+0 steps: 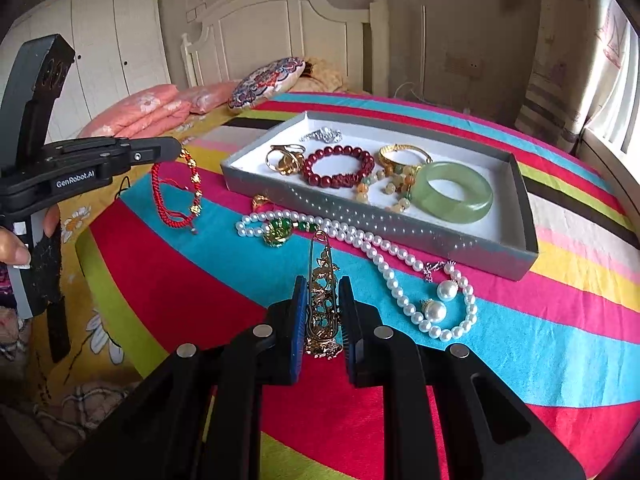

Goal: Organize jewelry
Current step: 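Lift the gold pin brooch with the right tool while the left tool grasps the red string bracelet, then lower the gold pin into the tray with the right tool while the left tool releases the red bracelet there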

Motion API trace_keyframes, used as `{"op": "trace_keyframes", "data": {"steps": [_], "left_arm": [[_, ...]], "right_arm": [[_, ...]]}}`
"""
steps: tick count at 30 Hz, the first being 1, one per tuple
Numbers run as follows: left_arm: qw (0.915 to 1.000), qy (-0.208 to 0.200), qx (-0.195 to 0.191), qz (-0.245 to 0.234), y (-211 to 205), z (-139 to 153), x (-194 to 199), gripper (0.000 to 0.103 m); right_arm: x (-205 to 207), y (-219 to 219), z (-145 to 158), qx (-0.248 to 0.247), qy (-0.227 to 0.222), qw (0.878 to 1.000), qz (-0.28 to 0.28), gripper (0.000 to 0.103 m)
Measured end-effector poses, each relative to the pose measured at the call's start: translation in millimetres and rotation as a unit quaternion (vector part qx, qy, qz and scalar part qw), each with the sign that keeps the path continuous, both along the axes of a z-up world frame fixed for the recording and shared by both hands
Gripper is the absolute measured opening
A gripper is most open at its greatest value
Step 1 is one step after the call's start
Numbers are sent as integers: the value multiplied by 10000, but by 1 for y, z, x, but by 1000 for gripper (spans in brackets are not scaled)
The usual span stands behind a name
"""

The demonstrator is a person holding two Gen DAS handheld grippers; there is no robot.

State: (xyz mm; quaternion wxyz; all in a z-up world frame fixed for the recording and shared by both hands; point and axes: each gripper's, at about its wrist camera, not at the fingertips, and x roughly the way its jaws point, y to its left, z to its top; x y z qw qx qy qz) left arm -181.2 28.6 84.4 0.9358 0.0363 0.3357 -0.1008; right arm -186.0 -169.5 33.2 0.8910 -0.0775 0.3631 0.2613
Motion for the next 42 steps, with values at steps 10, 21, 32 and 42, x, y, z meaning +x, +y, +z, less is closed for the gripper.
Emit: {"op": "trace_keyframes", "data": {"steps": [10,21,32,42], "left_arm": [[9996,-128,193,-152,-18,7,-6,5],[9986,-208,372,-304,-35,16,-2,5],[9966,-450,490,-494,-54,43,18,5],[9961,-457,502,-556,-69,60,66,5]], "right_arm": [[-6,-3,9,35,-110,9999,-30,16],[-5,-12,14,30,-222,9997,-129,16],[18,-37,36,-24,-554,9973,-473,16],[66,-57,47,-41,-581,9957,-716,16]]}}
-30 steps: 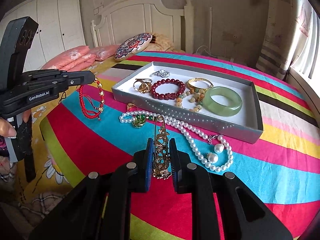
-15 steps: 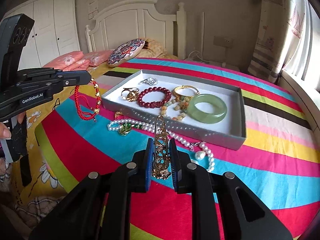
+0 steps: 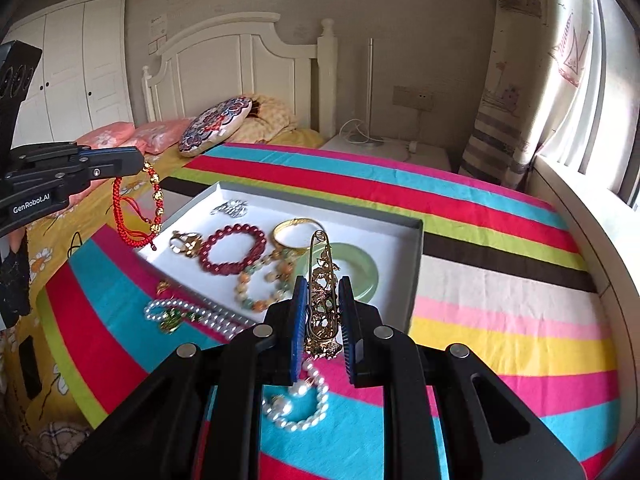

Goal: Organize jewelry
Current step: 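Lower the gold pin into the tray with the right tool while the left tool releases the red bracelet there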

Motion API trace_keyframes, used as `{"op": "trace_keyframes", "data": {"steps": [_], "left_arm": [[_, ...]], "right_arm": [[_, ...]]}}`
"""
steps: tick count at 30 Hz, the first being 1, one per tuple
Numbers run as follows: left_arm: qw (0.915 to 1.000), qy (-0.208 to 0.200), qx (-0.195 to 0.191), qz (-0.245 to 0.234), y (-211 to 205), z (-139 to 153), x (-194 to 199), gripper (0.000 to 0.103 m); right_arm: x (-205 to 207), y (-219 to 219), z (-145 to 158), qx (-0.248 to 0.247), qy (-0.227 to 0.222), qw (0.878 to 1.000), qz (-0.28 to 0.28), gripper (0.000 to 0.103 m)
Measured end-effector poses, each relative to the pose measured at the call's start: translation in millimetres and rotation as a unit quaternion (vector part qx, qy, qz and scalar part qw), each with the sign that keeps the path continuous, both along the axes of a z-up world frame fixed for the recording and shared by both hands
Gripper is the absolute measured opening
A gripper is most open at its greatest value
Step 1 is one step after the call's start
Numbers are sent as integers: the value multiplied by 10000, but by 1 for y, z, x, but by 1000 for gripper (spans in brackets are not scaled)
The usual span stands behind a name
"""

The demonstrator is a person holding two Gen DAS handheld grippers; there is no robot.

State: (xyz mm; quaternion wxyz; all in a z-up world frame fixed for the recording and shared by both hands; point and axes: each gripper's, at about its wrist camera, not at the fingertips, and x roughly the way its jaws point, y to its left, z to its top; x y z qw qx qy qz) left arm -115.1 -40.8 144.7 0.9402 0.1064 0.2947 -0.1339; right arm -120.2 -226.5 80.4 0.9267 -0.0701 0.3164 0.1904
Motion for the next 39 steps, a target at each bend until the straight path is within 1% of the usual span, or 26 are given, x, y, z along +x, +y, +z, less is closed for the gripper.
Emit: {"op": "trace_keyframes", "data": {"steps": [4,7,13,16,18,20,24,29,32,36,37,39], "left_arm": [[9999,27,89,-72,-11,2,15,5],[9996,45,253,-130,-23,-1,28,5],[9983,289,493,-94,-35,-19,65,5],[9973,487,556,-42,-34,-35,83,5],[9964,593,608,-19,-33,-44,94,5],[9957,699,602,-16,-33,-49,103,5],[9946,757,714,-26,-38,-54,119,5],[9933,855,771,13,-41,-63,135,5],[9932,853,786,75,-40,-65,140,5],[9923,981,738,193,-36,-73,145,6],[9921,997,724,219,-34,-75,145,6],[9918,1012,718,293,-29,-75,143,22]], "right_arm": [[18,-6,1,-87,13,9999,-75,16],[32,-8,1,-158,73,9998,-54,16],[72,-7,-7,-288,357,9989,81,16],[91,-1,-15,-460,526,9973,241,16],[102,5,-20,-621,570,9953,482,16],[113,11,-24,-760,634,9922,758,17],[132,15,-29,-875,854,9873,1015,16],[142,17,-36,-1037,983,9841,1053,17],[144,15,-37,-996,1038,9841,1040,17],[146,18,-42,-1032,1147,9828,1018,18],[146,17,-42,-1011,1158,9831,997,18],[145,13,-40,-911,1121,9851,929,24]]}}
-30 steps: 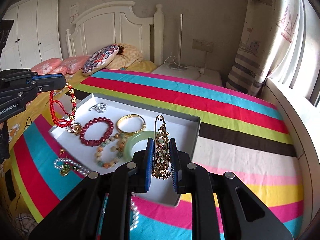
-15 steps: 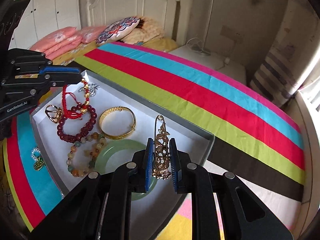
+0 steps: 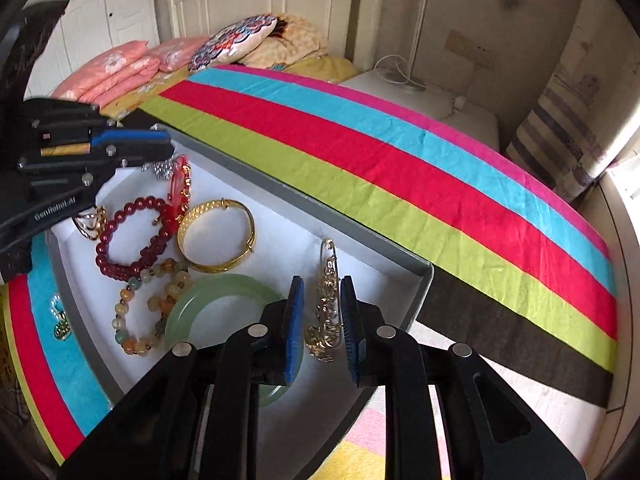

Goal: Organize jewelry
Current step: 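Lower the gold pin into the tray with the right tool while the left tool releases the red bracelet there, then reach for and grasp the pearl necklace with the right tool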

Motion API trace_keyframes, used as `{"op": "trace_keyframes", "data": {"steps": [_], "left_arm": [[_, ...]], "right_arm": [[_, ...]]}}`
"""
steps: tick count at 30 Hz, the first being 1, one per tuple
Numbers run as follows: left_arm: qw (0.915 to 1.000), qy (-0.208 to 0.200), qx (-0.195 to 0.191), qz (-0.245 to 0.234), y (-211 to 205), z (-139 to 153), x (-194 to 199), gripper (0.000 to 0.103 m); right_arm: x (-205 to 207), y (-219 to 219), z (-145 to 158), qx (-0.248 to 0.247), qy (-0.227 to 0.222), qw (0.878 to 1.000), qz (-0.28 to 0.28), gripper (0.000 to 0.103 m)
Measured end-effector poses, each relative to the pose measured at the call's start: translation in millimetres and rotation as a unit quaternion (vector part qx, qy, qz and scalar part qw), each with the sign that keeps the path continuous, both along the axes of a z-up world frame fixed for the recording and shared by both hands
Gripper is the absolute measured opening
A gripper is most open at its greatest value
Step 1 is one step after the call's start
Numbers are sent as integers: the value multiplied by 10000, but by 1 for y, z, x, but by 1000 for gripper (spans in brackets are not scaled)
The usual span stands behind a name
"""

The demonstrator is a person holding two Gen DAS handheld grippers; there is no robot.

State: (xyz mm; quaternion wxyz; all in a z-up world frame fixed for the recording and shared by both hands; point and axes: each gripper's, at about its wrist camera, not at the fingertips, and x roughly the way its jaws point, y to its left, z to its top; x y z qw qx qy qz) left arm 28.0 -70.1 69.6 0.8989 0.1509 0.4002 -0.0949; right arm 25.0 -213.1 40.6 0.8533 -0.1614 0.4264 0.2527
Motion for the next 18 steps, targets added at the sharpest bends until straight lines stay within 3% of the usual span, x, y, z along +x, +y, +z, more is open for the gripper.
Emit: {"op": "trace_keyframes", "data": {"steps": [2,5,6,8,11,14,18], "left_arm": [[9999,-165,17,49,5,6,-7,57],[9987,-480,129,142,11,19,-21,77],[9983,-543,142,159,12,24,-25,79],[9968,-729,188,284,17,35,-39,88],[9900,-1256,7,646,33,54,-75,101],[9855,-1475,-158,827,47,59,-107,101],[9848,-1397,-336,977,64,48,-138,101]], "right_arm": [[-1,-5,6,93,-103,9999,-57,35],[-13,-10,20,213,-312,9993,-71,38],[-19,-12,27,267,-402,9988,-71,39],[-33,-15,40,376,-603,9974,-113,51],[-63,-21,59,633,-969,9931,-186,60],[-95,-23,69,888,-1198,9887,-149,67],[-129,-26,65,977,-1359,9856,-220,70]]}}
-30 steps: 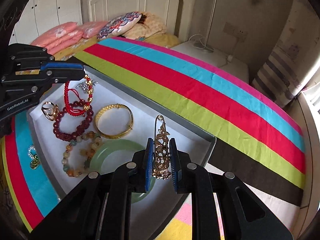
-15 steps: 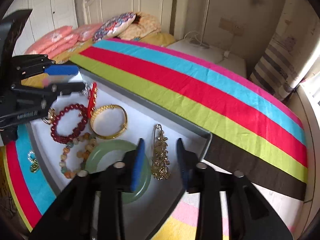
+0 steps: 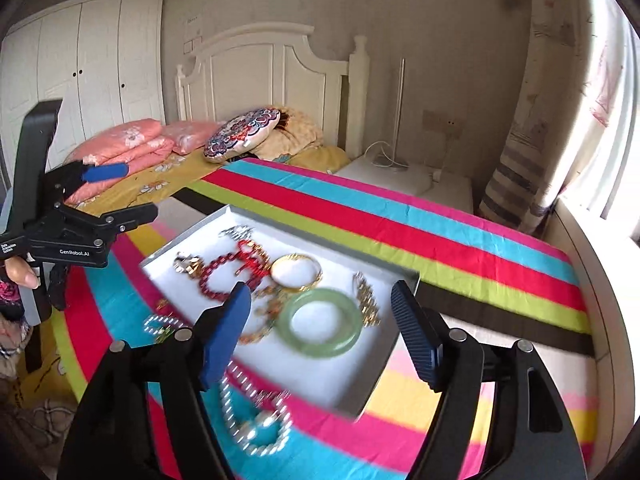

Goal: Organize jewelry
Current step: 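Reach for and grasp the pearl necklace with the right tool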

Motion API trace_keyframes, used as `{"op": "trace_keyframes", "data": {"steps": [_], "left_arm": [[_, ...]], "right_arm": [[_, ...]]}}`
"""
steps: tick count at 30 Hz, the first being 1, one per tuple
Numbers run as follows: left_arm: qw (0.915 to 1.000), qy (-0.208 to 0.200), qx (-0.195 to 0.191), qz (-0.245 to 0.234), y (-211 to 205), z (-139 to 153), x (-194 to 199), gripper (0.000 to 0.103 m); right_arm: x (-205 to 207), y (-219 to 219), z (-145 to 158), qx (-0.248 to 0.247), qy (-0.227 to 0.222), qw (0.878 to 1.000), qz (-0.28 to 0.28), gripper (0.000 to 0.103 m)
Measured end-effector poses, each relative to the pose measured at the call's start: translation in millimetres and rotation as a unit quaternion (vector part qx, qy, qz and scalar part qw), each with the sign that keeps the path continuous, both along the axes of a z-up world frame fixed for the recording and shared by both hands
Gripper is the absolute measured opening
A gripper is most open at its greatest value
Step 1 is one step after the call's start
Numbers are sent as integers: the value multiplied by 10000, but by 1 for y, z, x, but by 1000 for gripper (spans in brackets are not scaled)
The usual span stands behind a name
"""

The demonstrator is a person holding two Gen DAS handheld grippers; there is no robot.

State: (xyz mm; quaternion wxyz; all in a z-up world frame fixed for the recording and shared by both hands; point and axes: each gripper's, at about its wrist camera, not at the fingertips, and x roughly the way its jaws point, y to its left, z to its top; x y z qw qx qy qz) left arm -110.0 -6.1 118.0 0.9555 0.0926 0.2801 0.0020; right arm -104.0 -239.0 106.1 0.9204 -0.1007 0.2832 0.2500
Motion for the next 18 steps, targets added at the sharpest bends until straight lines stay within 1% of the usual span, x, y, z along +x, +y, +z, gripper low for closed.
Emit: {"op": "trace_keyframes", "data": {"steps": [2,5,6,8,10,13,15,18], "left_arm": [[9998,29,-166,116,10,-10,-17,101],[9989,101,-441,108,19,-27,-35,101],[9989,126,-441,86,21,-34,-41,101],[9993,207,-316,36,21,-46,-47,101],[9994,237,-256,8,20,-54,-49,101],[9993,249,-284,-28,22,-62,-51,101],[9990,267,-364,-16,26,-65,-51,101],[9979,308,-564,-40,33,-67,-49,101]], "right_arm": [[-14,-3,-5,45,-36,9999,-100,71],[-30,-7,-20,200,118,9996,-171,72],[-35,-8,-26,194,183,9995,-183,72],[-41,-6,-39,140,388,9990,-185,71],[-48,-1,-51,-21,511,9985,-175,71],[-56,3,-64,-199,668,9975,-101,71],[-59,3,-68,-143,770,9969,-86,71],[-63,0,-67,85,841,9963,-131,70]]}}
